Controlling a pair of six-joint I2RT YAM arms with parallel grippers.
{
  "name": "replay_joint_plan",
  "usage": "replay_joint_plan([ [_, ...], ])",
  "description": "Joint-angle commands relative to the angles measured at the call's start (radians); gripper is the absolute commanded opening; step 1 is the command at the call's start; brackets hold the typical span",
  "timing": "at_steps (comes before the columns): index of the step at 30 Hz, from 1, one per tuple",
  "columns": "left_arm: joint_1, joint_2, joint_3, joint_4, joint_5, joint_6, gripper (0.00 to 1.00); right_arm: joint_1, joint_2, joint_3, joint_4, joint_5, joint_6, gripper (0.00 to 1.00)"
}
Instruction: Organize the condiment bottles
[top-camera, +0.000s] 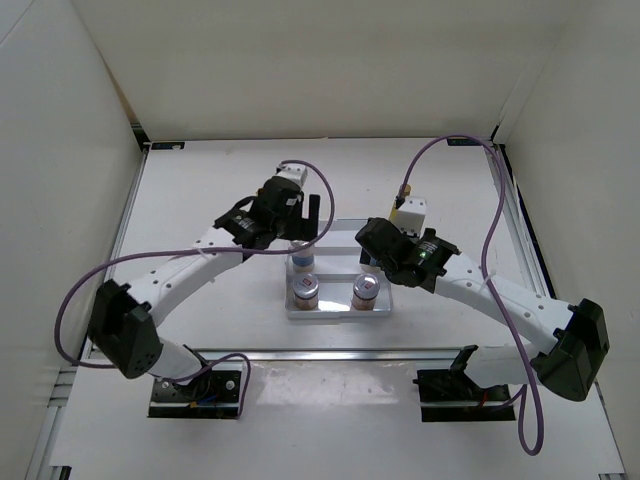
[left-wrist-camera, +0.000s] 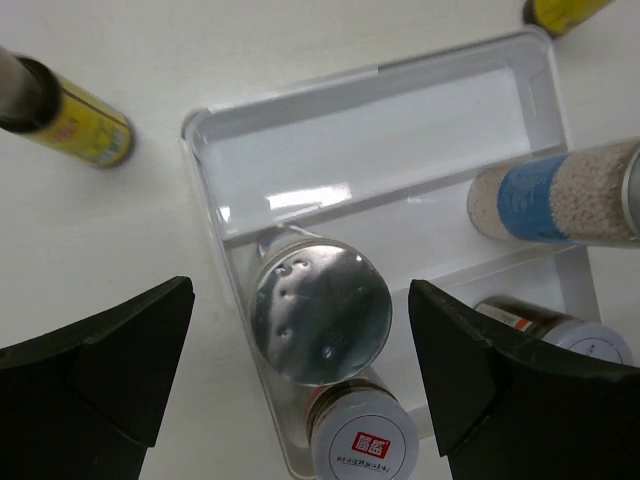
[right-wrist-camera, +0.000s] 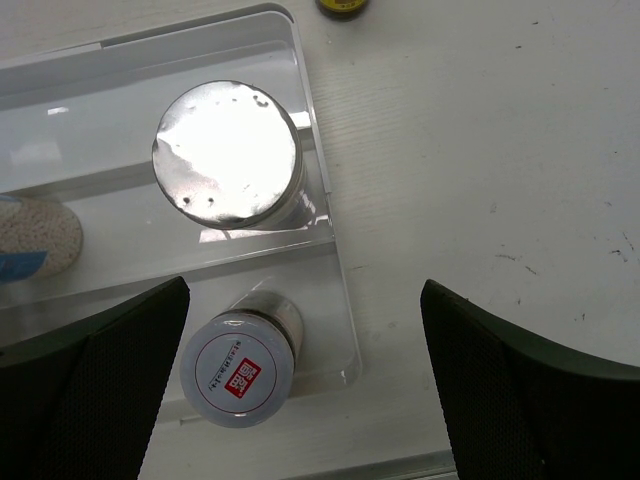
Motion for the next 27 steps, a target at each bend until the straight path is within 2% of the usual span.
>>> replay_joint_plan([
  [1, -0.005, -0.174, 0.106, -0.04, -0.118, 0.088, 0.99, 0.005, -0.005, 0.022, 0.002, 0.042, 0.015, 1.0],
  [4, 0.023, -0.299, 0.096, -0.051, -0.196, 0.16, 0.99, 0.005, -0.051, 0.078, -0.054, 0.053, -0.009, 1.0],
  [8, 0.153, -0.416, -0.025, -0.039, -0.278, 0.227, 0.99, -0.018, -0.146, 0.144, -0.023, 0.063, -0.153, 1.0],
  [9, 0.172, -0.428, -0.086, -0.028, -0.29, 0.238, 0.99, -0.04, -0.157, 0.153, 0.015, 0.018, -0.281, 1.0],
  [10, 0.19, -0.428, -0.116, -0.028, -0.29, 0.238, 0.99, -0.105, -0.157, 0.164, 0.043, -0.03, -0.342, 1.0],
  [14, 0.202, -0.501, -0.283, 0.09, -0.275, 0.229, 0.99, -0.347, -0.031, 0.305, 0.064, -0.231, -0.472, 1.0],
  [20, 0.202, -0.464, -0.277, 0.101, -0.305, 0.238, 0.99, -0.593, 0.241, 0.445, 0.121, -0.519, -0.528, 0.92],
  [27, 0.202, -0.416, -0.255, 0.101, -0.285, 0.238, 0.99, -0.629, 0.481, 0.631, 0.107, -0.556, -0.537, 0.86],
])
